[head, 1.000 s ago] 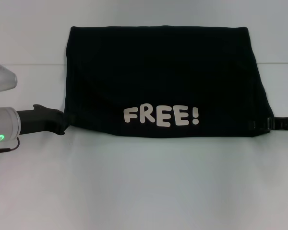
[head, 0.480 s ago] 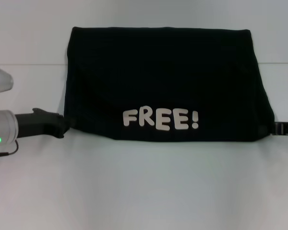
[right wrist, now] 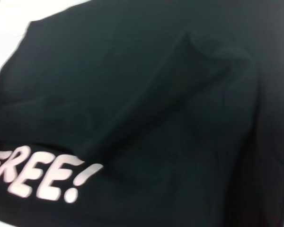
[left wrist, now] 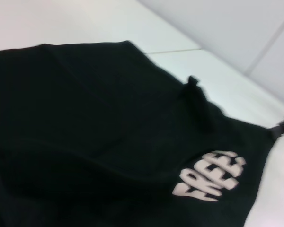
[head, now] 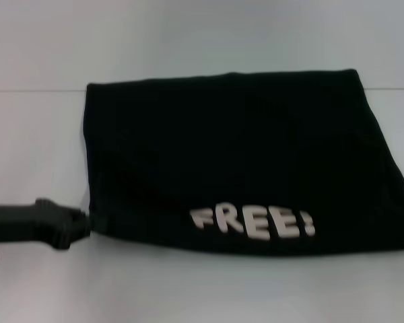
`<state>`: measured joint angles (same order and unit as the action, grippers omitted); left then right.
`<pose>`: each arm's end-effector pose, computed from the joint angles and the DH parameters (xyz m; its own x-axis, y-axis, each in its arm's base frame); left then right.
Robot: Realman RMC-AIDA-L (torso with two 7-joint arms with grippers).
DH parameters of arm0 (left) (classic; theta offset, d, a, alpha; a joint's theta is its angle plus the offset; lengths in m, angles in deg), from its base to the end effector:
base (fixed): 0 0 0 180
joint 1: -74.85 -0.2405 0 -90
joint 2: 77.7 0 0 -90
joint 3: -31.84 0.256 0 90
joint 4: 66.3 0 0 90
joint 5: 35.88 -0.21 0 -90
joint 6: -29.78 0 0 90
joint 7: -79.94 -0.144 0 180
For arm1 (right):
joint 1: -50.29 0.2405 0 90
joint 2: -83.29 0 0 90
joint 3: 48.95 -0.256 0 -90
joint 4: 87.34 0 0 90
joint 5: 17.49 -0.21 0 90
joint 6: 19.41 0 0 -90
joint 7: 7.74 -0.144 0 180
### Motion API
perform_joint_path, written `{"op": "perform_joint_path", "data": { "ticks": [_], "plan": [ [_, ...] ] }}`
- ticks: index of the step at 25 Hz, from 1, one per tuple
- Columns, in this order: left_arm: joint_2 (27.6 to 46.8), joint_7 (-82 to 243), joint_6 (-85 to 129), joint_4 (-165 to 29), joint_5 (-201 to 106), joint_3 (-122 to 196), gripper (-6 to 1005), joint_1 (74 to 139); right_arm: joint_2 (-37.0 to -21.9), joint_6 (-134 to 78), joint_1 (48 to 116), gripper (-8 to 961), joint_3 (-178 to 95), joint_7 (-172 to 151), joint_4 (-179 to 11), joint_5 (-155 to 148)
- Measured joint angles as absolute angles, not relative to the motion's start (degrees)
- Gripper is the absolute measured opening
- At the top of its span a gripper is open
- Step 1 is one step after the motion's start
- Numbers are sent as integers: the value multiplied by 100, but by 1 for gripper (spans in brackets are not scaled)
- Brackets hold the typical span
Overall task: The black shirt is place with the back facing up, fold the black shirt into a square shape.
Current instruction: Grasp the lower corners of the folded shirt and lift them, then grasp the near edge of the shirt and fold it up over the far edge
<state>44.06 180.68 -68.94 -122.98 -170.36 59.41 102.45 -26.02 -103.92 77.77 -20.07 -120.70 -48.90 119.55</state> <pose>-0.2903 0.3069 0.0447 0.6915 0.6230 0.3656 0.7022 -0.6985 -0.1378 0.3643 0.3169 0.0789 0.4144 -0.8351 -0.3618 -0.9085 -0.3558 -0.2192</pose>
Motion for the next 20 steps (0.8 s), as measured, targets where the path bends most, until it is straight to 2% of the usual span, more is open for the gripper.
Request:
{"op": "perform_joint_path", "data": {
  "ticks": [10, 20],
  "plan": [
    [4406, 18011, -8491, -12297, -17257, 5453, 17, 9844, -2587, -11693, 6864, 2, -2474, -11382, -4287, 12050],
    [4433, 17986, -8742, -11972, -17698, 5446, 17, 9823, -2615, -12225, 6740, 1, -2790, -11144, -4279, 12458]
  ]
}}
